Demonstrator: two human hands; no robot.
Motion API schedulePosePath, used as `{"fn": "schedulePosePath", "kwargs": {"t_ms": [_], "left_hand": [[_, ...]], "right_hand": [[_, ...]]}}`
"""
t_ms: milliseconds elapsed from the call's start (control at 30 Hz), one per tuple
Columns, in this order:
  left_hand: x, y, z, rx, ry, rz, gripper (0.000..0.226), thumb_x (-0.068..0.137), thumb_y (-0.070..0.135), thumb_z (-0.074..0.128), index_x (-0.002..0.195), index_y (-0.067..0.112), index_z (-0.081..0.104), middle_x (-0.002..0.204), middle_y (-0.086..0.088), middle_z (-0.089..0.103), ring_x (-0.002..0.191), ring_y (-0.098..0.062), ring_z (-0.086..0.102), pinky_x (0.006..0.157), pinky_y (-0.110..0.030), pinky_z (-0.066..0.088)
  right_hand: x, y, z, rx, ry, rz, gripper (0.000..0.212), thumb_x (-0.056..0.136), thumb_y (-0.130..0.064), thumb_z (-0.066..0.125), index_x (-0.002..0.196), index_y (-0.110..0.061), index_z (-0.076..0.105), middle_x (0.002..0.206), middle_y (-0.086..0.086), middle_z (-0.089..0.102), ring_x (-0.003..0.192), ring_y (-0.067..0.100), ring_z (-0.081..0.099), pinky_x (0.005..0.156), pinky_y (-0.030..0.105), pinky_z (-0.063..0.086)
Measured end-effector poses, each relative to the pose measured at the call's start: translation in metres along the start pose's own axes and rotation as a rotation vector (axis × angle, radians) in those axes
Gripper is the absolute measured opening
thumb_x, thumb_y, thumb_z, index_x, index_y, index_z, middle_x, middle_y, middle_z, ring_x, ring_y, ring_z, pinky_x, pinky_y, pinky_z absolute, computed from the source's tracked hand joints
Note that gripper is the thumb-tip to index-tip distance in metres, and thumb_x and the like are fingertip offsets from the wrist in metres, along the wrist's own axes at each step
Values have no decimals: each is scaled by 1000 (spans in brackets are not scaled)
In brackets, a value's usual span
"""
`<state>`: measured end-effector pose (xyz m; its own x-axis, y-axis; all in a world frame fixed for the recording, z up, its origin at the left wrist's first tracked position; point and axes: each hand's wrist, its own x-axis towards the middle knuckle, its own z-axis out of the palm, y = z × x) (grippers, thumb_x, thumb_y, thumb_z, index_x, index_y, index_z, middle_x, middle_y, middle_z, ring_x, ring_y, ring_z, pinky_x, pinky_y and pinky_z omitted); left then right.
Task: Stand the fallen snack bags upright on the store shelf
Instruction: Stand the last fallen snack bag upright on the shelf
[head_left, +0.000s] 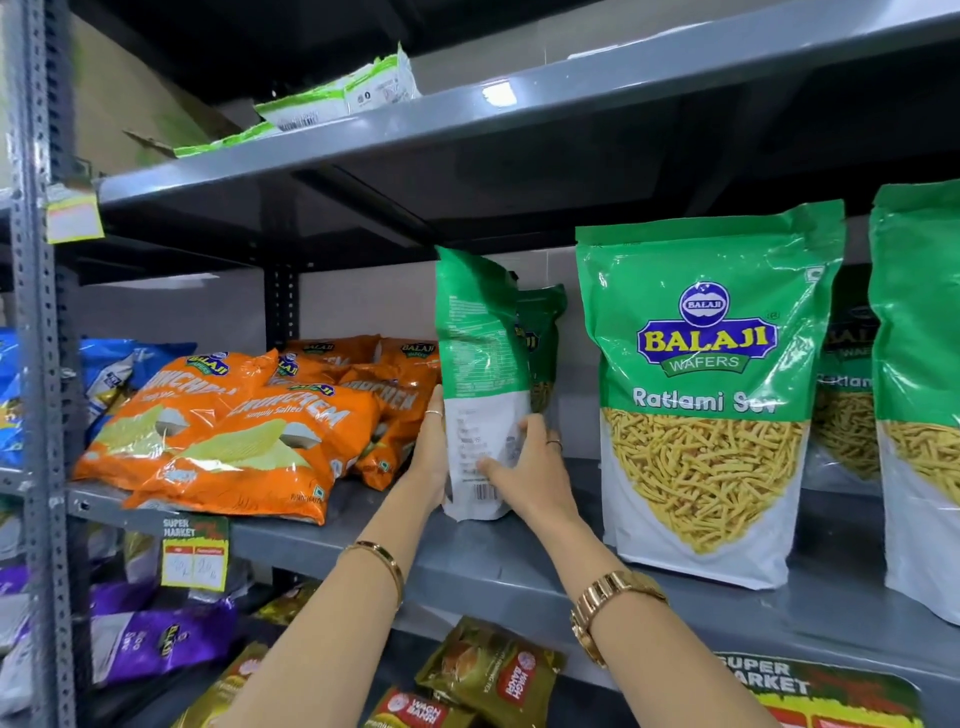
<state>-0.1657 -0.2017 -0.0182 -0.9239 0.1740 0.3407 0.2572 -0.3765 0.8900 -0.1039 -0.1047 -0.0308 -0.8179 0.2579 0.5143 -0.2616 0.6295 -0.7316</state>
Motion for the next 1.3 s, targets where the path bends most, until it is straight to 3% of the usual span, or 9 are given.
{"fn": "schedulePosePath", "kwargs": {"t_ms": [100, 233, 367, 500, 600, 833, 933, 1067, 1300], "left_hand": [[1, -6, 3, 179, 169, 92, 66, 75, 75, 42, 97, 19, 67, 98, -3, 73, 93, -24, 66, 93, -41, 51], [-20, -9, 11, 488, 342, 242, 39, 94, 42, 43, 115, 10, 55, 103, -2, 57, 93, -17, 47, 82, -26, 33], [-27, -7, 12, 495, 376, 242, 43, 95, 41, 42, 122, 9, 51, 109, -4, 56, 100, -22, 50, 83, -27, 32], [-10, 0, -3, 422, 338, 185, 58, 93, 45, 45, 141, 14, 35, 143, -8, 44, 130, -28, 41, 106, -38, 32], [0, 1, -17, 357, 176, 97, 59, 95, 40, 43, 146, 17, 26, 152, -6, 32, 140, -26, 29, 114, -42, 22], [6, -10, -28, 366, 27, -65, 91, 80, 62, 52, 149, 19, 11, 153, -3, 30, 141, -24, 28, 118, -45, 20], [7, -16, -32, 474, 41, -31, 109, 63, 74, 61, 147, 19, 20, 149, -3, 37, 137, -25, 35, 117, -47, 23], [25, -33, -41, 668, 90, -125, 135, 36, 98, 41, 144, 17, 27, 148, -11, 37, 136, -32, 34, 115, -51, 24], [1, -19, -32, 622, -6, -76, 121, 53, 88, 47, 147, 18, 18, 151, -2, 35, 138, -26, 33, 117, -46, 23]], "right_hand": [[4, 3, 1, 119, -47, 72, 46, 88, -10, 49, 131, -19, 39, 133, 15, 50, 118, 33, 51, 96, 36, 44], [6, 8, 0, 41, -51, 102, 41, 95, -14, 33, 134, -20, 43, 132, 20, 54, 118, 38, 52, 98, 40, 46], [4, 7, -2, -19, 74, 147, 41, 94, -10, 37, 135, -12, 40, 125, 24, 56, 114, 40, 54, 93, 42, 47], [2, 3, -6, 150, 183, 168, 41, 92, -24, 46, 129, -7, 41, 127, 20, 55, 114, 36, 54, 94, 43, 46], [1, 1, -3, 232, 86, 177, 58, 81, -41, 63, 122, -7, 41, 122, 14, 57, 109, 33, 57, 92, 42, 48], [9, 9, -1, 137, -7, 201, 47, 77, -2, 48, 124, -7, 42, 124, 18, 55, 112, 35, 54, 94, 41, 49], [13, 12, 1, 36, 13, 245, 34, 90, -6, 42, 123, -2, 46, 128, 21, 54, 117, 35, 52, 94, 37, 45], [17, 17, 5, -78, 13, 281, 33, 99, -16, 34, 123, 2, 49, 129, 24, 55, 118, 36, 53, 91, 34, 46], [16, 17, 4, -78, -6, 289, 33, 98, -17, 36, 123, 0, 49, 130, 23, 53, 116, 36, 54, 88, 34, 46]]}}
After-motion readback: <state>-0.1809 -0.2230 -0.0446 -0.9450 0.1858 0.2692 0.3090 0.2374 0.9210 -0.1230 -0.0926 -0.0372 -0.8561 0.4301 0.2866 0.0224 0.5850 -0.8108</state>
